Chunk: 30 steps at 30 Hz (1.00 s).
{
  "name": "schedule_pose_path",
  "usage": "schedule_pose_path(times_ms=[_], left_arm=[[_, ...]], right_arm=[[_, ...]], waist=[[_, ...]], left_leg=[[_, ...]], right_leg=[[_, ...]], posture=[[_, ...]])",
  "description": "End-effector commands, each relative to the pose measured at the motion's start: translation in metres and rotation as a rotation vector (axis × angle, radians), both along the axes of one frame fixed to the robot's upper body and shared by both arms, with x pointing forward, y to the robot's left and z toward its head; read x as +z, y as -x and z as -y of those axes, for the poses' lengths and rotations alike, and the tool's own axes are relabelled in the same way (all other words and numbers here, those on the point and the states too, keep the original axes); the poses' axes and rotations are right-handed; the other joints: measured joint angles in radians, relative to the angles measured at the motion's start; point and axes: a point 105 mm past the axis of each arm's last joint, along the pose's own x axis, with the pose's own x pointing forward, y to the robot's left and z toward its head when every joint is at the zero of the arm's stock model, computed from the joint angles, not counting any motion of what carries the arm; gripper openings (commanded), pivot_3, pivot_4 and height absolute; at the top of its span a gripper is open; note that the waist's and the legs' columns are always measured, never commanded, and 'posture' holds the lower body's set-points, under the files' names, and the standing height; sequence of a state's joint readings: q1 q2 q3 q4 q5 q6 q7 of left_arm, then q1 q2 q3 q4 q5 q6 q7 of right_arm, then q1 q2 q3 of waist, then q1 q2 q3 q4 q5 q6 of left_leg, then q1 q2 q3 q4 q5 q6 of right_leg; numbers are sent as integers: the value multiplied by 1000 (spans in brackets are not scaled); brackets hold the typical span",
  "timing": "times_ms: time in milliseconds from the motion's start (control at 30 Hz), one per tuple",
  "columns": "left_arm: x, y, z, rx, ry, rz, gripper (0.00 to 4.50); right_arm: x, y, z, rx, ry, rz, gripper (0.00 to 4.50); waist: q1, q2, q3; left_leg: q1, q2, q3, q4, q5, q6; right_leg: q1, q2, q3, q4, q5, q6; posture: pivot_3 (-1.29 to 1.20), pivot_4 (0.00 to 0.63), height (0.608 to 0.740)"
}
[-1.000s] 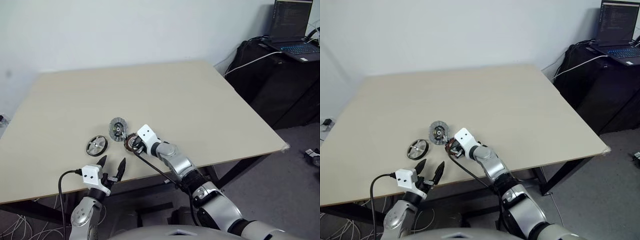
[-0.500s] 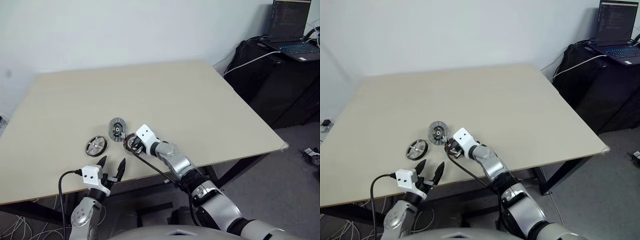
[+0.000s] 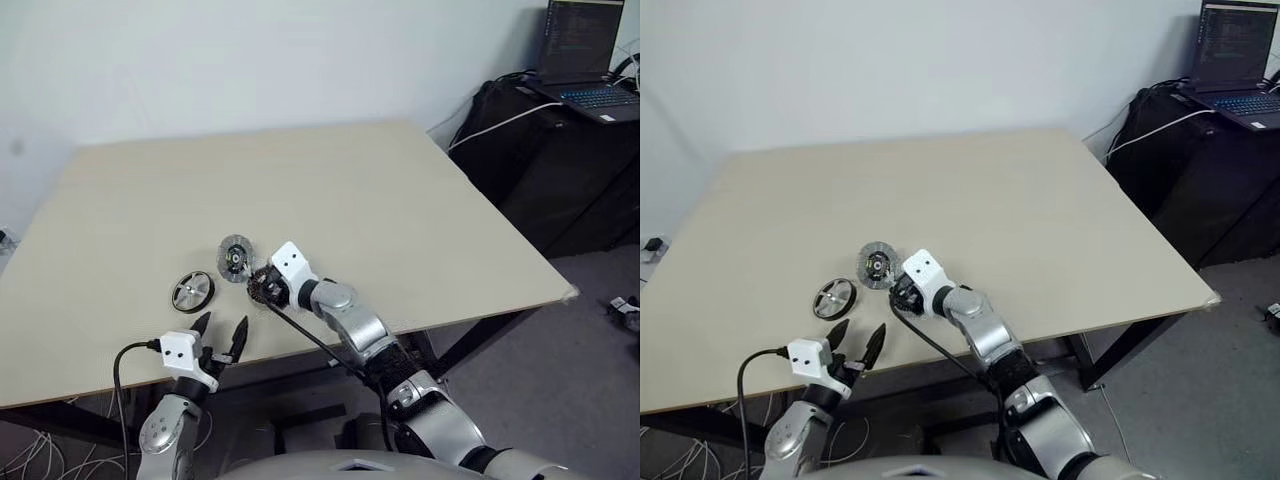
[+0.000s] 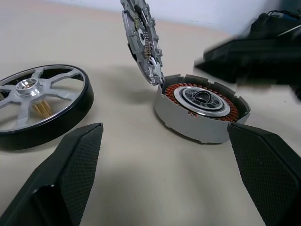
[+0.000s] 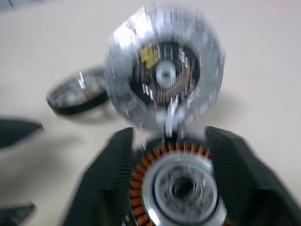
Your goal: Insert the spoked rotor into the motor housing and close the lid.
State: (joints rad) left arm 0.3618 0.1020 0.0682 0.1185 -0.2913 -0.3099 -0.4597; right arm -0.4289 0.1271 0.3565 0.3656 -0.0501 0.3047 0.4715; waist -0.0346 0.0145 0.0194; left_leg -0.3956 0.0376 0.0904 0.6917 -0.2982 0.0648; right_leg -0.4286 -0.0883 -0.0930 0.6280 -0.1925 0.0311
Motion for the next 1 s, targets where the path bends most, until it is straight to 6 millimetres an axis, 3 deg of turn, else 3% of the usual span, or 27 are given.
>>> schedule_pose_path(times_ms=[33, 167, 400, 1000], left_arm=[[6, -3, 2, -7, 12, 25, 4500], [5, -3, 2, -8, 16, 24, 4500], [5, -3, 2, -5, 16, 22, 4500], [5, -4, 2, -3, 16, 28, 4500]], right_arm=[[17, 3, 0, 4, -46, 24, 1394], [13, 7, 3, -2, 4, 19, 30], [-4, 1, 4, -25, 172, 16, 7], [-16, -10, -5, 6, 256, -2, 7]], waist=[[1, 0, 0], [2, 0, 0], [1, 0, 0], [-1, 0, 0]], left_leg=[[0, 0, 0, 0, 0, -1], [0, 0, 0, 0, -1, -1], [0, 0, 0, 0, -1, -1], [0, 0, 0, 0, 1, 2]], right_leg=[[0, 0, 0, 0, 0, 0], [0, 0, 0, 0, 0, 0], [0, 0, 0, 0, 0, 0], [0, 0, 0, 0, 0, 0]], posture=[[0, 0, 740], [0, 0, 740], [0, 0, 740], [0, 0, 740]])
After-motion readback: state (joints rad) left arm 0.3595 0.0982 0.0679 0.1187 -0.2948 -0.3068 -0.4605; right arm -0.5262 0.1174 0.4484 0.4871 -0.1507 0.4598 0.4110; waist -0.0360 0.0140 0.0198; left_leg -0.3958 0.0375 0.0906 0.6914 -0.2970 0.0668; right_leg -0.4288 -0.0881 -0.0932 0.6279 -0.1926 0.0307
